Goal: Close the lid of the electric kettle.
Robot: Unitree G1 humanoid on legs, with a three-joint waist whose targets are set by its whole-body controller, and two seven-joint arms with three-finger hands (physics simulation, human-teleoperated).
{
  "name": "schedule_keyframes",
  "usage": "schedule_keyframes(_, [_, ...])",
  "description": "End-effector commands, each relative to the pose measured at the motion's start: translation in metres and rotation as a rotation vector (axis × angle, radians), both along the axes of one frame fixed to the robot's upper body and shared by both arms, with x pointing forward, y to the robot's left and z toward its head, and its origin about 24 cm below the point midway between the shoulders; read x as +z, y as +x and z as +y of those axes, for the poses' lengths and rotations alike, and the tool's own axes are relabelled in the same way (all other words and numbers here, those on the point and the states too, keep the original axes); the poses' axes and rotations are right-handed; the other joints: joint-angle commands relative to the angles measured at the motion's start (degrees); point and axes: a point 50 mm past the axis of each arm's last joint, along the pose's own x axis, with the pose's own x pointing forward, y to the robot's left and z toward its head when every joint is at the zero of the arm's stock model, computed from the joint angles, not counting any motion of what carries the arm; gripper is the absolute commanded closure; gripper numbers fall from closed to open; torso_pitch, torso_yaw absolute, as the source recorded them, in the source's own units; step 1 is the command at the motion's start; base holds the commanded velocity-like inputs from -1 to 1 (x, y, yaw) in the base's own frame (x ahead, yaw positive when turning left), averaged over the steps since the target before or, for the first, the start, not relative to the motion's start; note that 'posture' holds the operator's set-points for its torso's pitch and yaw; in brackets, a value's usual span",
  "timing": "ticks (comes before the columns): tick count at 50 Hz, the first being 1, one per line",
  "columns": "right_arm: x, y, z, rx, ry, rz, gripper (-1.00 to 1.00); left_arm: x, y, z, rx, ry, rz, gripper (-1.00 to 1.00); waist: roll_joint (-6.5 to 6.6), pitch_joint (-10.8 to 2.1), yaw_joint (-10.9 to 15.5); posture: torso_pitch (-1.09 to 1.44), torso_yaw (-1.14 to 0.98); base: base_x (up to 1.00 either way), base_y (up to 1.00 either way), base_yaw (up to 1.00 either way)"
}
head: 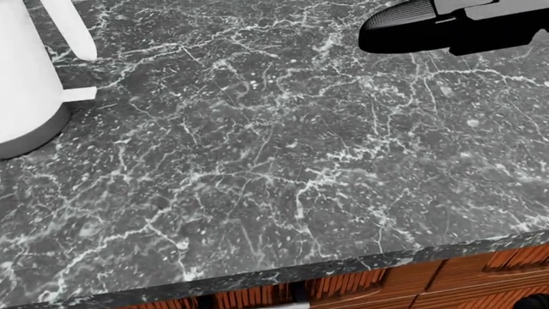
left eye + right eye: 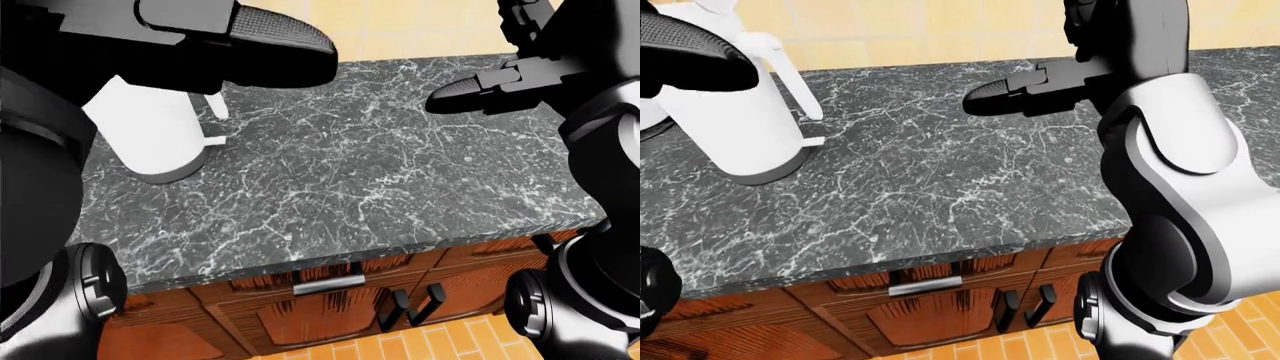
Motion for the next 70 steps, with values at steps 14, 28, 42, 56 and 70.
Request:
schedule_keyframes(14, [0.019,-0.010,0.003,0.019,0.012,-0.087,-1.00,0.041,0.061,0.005,-0.001,-0.078,0.240,-1.00,0.24,-0.97,0.2,0.00,0.00,0.00,0.00,0.00])
schedule_keyframes(28, [0.020,-0.011,0.002,0.022,0.020,-0.093,-1.00,0.036,0.100,0.002,-0.050,-0.115,0.443,-1.00,-0.40,-1.29,0.6,0.00,0.00,0.00,0.00,0.00])
schedule_keyframes(42, [0.020,-0.010,0.004,0.027,0.012,-0.090,-1.00,0.033,0.112,0.042,0.077,-0.260,0.429,-1.00,0.06,-1.73,0.3,0.00,0.00,0.00,0.00,0.00])
schedule_keyframes(56, [0.018,-0.008,0.006,0.032,0.008,-0.083,-1.00,0.040,0.125,0.083,0.149,-0.414,0.423,-1.00,0.30,-2.03,0.3,0.00,0.00,0.00,0.00,0.00])
schedule_keyframes(70, [0.015,-0.005,0.008,0.035,0.002,-0.076,-1.00,-0.007,0.116,0.142,0.221,-0.890,0.386,-1.00,1.03,-2.18,-0.2,0.00,0.00,0.00,0.00,0.00])
